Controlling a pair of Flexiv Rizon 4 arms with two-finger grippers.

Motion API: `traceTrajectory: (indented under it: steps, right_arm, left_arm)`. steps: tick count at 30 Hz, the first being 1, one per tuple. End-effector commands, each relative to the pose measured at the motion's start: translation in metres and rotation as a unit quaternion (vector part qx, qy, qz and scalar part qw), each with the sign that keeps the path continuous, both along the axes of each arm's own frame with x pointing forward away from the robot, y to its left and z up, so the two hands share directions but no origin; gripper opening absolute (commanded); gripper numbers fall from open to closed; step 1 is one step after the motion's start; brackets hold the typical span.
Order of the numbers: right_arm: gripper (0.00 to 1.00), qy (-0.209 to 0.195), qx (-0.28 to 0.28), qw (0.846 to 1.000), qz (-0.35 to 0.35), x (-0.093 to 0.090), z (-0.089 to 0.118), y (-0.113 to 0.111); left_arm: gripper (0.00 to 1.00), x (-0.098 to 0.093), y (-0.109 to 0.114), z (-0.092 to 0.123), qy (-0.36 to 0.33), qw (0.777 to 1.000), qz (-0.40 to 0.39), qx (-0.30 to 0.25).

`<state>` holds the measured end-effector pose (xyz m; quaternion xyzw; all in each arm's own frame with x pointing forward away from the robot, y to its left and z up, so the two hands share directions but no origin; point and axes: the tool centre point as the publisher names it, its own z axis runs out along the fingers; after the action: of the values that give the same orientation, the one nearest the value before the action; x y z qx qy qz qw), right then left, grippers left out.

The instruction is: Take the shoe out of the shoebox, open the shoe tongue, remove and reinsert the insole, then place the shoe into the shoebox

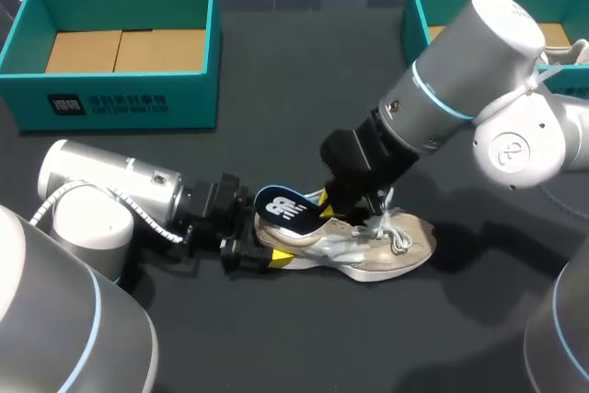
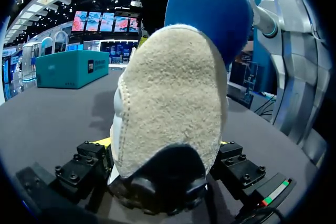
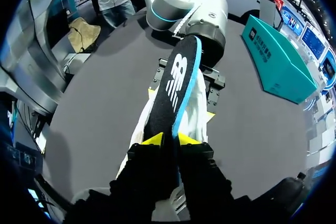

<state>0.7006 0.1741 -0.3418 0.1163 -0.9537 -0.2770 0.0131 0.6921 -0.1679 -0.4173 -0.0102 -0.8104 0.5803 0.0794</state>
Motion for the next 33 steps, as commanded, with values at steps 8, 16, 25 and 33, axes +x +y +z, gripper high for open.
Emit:
traceTrajectory:
  steps: [8, 16, 25, 33]
  right_arm:
    - [0.47, 0.053, 0.01, 0.998, -0.025, 0.005, 0.001, 0.002]
    - [0.45, 0.094, 0.0, 0.995, -0.029, 0.011, 0.001, 0.006]
    - [0.41, 0.122, -0.003, 0.992, -0.028, 0.006, -0.005, 0.01]
    - [0.0, 0.152, -0.01, 0.988, -0.032, -0.002, -0.008, 0.012]
  left_arm:
    - [0.0, 0.001, -0.001, -0.001, 0.0, 1.0, 0.0, 0.0]
    - [0.0, 0.001, -0.001, -0.001, 0.0, 1.0, 0.0, 0.0]
    - [0.0, 0.001, -0.001, -0.001, 0.0, 1.0, 0.0, 0.0]
    - [0.0, 0.001, -0.001, -0.001, 0.0, 1.0, 0.0, 0.0]
